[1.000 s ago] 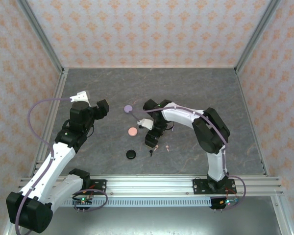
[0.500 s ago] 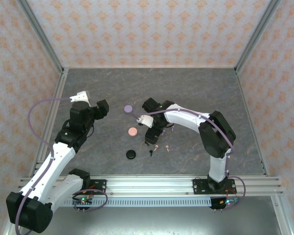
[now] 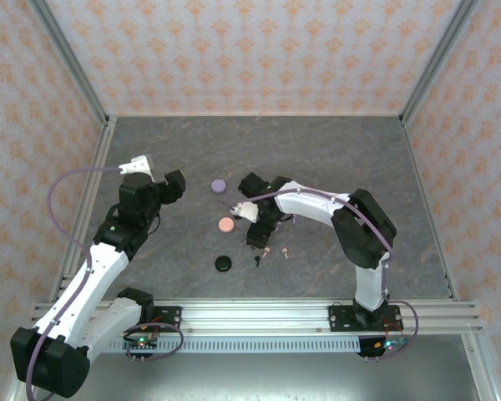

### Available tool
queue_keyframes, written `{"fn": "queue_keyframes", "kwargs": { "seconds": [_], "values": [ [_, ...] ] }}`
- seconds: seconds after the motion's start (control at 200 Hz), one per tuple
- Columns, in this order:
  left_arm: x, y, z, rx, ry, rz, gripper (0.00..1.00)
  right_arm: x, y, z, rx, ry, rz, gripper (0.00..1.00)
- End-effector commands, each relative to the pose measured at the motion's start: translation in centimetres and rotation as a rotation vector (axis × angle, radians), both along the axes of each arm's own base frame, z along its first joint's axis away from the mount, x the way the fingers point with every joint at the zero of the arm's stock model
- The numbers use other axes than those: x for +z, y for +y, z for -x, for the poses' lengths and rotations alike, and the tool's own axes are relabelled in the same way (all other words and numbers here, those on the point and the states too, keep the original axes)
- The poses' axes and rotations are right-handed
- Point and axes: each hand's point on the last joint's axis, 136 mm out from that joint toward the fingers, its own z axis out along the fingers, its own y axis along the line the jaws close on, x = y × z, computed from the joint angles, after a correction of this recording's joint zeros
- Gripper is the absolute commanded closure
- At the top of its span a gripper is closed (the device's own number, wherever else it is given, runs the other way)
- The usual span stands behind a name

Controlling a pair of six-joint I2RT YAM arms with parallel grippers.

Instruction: Insert the wireless bluetooth earbuds into the charging case

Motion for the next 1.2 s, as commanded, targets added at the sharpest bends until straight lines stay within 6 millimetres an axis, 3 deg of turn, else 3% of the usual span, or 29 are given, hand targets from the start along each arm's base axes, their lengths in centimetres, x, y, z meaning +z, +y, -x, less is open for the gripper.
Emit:
{"fn": "queue_keyframes", "kwargs": {
  "seconds": [0.0,0.3,0.39,0.49,0.656,0.876,1.066,1.196],
  "values": [
    [-0.6,0.9,0.2,0.033,0.02,-0.03,0.18,-1.3,-0.5,0.3,0.008,-0.01,0.052,0.24],
    [-0.4,1.0,0.2,0.034,0.02,-0.033,0.18,-2.8,-0.3,0.5,0.017,-0.028,0.069,0.3],
    [-0.3,0.9,0.2,0.031,0.019,-0.031,0.18,-2.9,-0.4,0.3,0.011,-0.042,0.073,0.41],
    [-0.1,0.7,0.2,0.016,0.025,-0.028,0.18,-1.7,0.0,-0.4,0.004,-0.096,0.035,0.48],
    [0.3,-0.7,0.4,-0.07,0.04,-0.013,0.18,1.8,0.6,-1.7,0.001,-0.221,-0.052,0.55],
    [1.3,-4.8,0.8,-0.286,0.067,0.075,0.2,8.4,1.8,-2.8,0.004,-0.377,-0.225,0.55],
    [4.5,-10.2,1.8,-0.582,0.035,0.234,0.23,15.1,2.4,-3.6,0.015,-0.548,-0.379,0.54],
    [6.6,-12.8,2.9,-0.748,0.025,0.328,0.25,19.4,3.0,-3.7,0.028,-0.631,-0.475,0.54]
  ]
}}
